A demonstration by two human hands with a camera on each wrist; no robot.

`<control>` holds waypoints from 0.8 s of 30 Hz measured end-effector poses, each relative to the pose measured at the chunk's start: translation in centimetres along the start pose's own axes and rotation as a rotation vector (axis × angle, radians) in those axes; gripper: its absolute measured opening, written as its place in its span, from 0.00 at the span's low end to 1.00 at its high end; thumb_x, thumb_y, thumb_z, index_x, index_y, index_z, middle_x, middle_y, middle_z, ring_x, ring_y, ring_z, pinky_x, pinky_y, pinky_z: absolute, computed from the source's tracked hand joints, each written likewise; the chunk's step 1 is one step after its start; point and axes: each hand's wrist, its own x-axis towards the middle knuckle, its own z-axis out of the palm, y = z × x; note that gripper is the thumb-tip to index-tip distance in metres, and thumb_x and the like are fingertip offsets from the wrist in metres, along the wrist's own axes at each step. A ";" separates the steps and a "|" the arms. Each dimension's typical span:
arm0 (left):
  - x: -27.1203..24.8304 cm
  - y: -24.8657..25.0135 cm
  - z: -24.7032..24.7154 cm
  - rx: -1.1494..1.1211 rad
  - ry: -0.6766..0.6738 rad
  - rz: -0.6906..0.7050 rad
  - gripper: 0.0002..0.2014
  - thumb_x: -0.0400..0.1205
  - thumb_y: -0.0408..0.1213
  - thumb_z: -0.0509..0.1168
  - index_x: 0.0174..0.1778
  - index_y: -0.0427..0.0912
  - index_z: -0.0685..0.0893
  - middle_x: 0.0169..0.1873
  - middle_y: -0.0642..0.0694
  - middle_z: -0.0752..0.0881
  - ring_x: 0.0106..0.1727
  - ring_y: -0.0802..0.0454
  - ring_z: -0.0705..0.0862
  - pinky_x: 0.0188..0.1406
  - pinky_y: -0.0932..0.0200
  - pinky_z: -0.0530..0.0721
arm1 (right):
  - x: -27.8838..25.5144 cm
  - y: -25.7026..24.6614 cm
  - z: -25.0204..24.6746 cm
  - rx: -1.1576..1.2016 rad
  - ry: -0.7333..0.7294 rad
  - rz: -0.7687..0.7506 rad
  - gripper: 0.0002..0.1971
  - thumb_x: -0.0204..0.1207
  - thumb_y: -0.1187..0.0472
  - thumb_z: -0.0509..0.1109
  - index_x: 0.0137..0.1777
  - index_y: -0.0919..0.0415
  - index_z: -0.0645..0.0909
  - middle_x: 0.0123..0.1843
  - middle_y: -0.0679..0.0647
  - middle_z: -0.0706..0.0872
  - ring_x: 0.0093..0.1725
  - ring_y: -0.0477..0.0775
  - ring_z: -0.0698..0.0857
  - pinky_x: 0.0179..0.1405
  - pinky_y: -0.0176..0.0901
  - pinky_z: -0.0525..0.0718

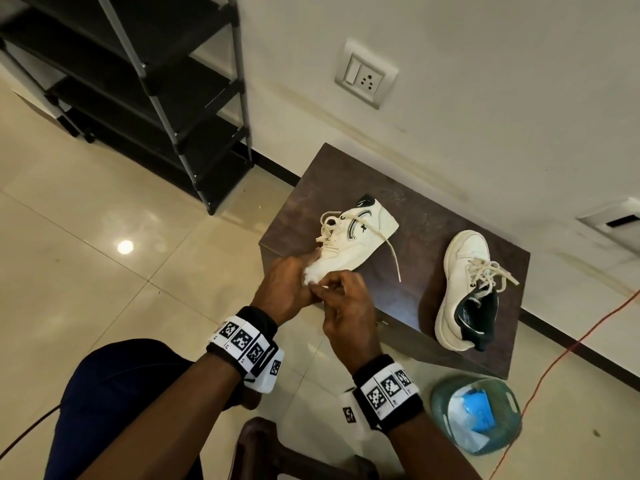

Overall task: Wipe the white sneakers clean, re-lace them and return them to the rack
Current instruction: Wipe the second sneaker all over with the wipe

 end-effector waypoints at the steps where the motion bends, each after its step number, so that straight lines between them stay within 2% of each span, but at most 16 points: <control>1: 0.0 0.1 -0.1 -0.015 -0.003 -0.014 0.36 0.65 0.36 0.83 0.72 0.41 0.85 0.62 0.47 0.90 0.62 0.54 0.88 0.60 0.55 0.86 | 0.3 0.2 -0.2 0.000 -0.007 -0.026 0.18 0.72 0.79 0.70 0.56 0.61 0.92 0.52 0.56 0.83 0.55 0.53 0.80 0.51 0.34 0.80; 3: -0.1 0.3 -0.3 -0.039 -0.010 -0.024 0.35 0.62 0.34 0.83 0.69 0.41 0.87 0.57 0.48 0.92 0.54 0.59 0.88 0.54 0.57 0.87 | 1.1 1.1 -0.9 -0.016 -0.018 -0.103 0.17 0.74 0.76 0.67 0.55 0.62 0.92 0.52 0.57 0.84 0.55 0.54 0.80 0.51 0.33 0.79; 6: 0.0 0.6 -0.6 -0.009 0.014 -0.018 0.31 0.62 0.34 0.82 0.64 0.42 0.89 0.50 0.47 0.93 0.45 0.58 0.87 0.46 0.59 0.85 | 2.2 3.4 -2.5 -0.011 0.003 -0.133 0.14 0.74 0.71 0.69 0.51 0.60 0.94 0.51 0.57 0.86 0.55 0.51 0.80 0.55 0.32 0.77; 9: 0.2 0.6 -0.7 0.000 0.009 -0.056 0.36 0.62 0.36 0.81 0.70 0.41 0.86 0.53 0.50 0.93 0.49 0.59 0.87 0.48 0.62 0.85 | 3.4 6.3 -3.9 -0.025 0.106 0.041 0.17 0.69 0.78 0.73 0.48 0.57 0.94 0.52 0.54 0.86 0.56 0.50 0.83 0.61 0.26 0.74; 12: 0.2 0.7 -0.7 -0.011 0.010 -0.062 0.37 0.60 0.38 0.80 0.70 0.41 0.87 0.55 0.49 0.93 0.51 0.56 0.89 0.51 0.56 0.87 | 3.4 6.1 -3.6 -0.003 0.142 0.124 0.19 0.68 0.80 0.73 0.48 0.57 0.94 0.53 0.53 0.85 0.56 0.54 0.85 0.59 0.30 0.77; 15: 0.5 0.6 -0.8 -0.018 0.028 -0.024 0.31 0.63 0.38 0.82 0.65 0.42 0.89 0.52 0.48 0.94 0.49 0.57 0.90 0.47 0.54 0.88 | 1.8 2.5 -1.6 -0.046 0.044 -0.028 0.15 0.69 0.78 0.75 0.51 0.62 0.93 0.54 0.56 0.86 0.56 0.54 0.83 0.55 0.32 0.79; 18: 0.6 0.2 -0.6 -0.038 0.024 -0.003 0.27 0.66 0.34 0.83 0.63 0.40 0.90 0.54 0.45 0.93 0.52 0.55 0.90 0.51 0.54 0.89 | 1.1 1.6 -1.1 -0.167 -0.107 -0.215 0.12 0.73 0.75 0.76 0.55 0.64 0.90 0.53 0.58 0.85 0.53 0.57 0.83 0.41 0.44 0.84; 19: 0.6 -0.1 -0.5 -0.029 0.027 -0.013 0.28 0.65 0.32 0.82 0.64 0.39 0.90 0.54 0.44 0.93 0.53 0.53 0.90 0.52 0.53 0.89 | 1.6 2.3 -1.4 -0.177 -0.122 -0.197 0.11 0.74 0.73 0.75 0.54 0.64 0.90 0.53 0.58 0.85 0.53 0.56 0.83 0.42 0.45 0.84; 21: 0.8 -0.6 -0.1 -0.009 0.038 -0.032 0.31 0.64 0.30 0.81 0.67 0.39 0.88 0.58 0.43 0.92 0.57 0.51 0.89 0.55 0.54 0.88 | 2.4 4.8 -2.4 -0.154 -0.099 -0.102 0.10 0.74 0.72 0.73 0.52 0.62 0.92 0.53 0.58 0.86 0.54 0.54 0.82 0.51 0.39 0.81; 23: 1.0 -0.9 0.1 0.012 0.040 -0.032 0.33 0.65 0.28 0.80 0.69 0.40 0.87 0.63 0.44 0.90 0.63 0.51 0.86 0.61 0.64 0.82 | 3.4 7.3 -3.3 -0.125 0.010 0.037 0.14 0.72 0.75 0.69 0.49 0.62 0.93 0.53 0.59 0.87 0.55 0.56 0.84 0.58 0.31 0.76; 24: 1.1 -0.9 0.3 0.024 0.038 -0.023 0.33 0.65 0.27 0.79 0.70 0.40 0.87 0.65 0.45 0.89 0.66 0.52 0.85 0.62 0.69 0.77 | 3.8 8.4 -3.6 -0.100 0.059 0.140 0.15 0.71 0.78 0.68 0.48 0.63 0.93 0.52 0.59 0.87 0.55 0.58 0.86 0.58 0.26 0.74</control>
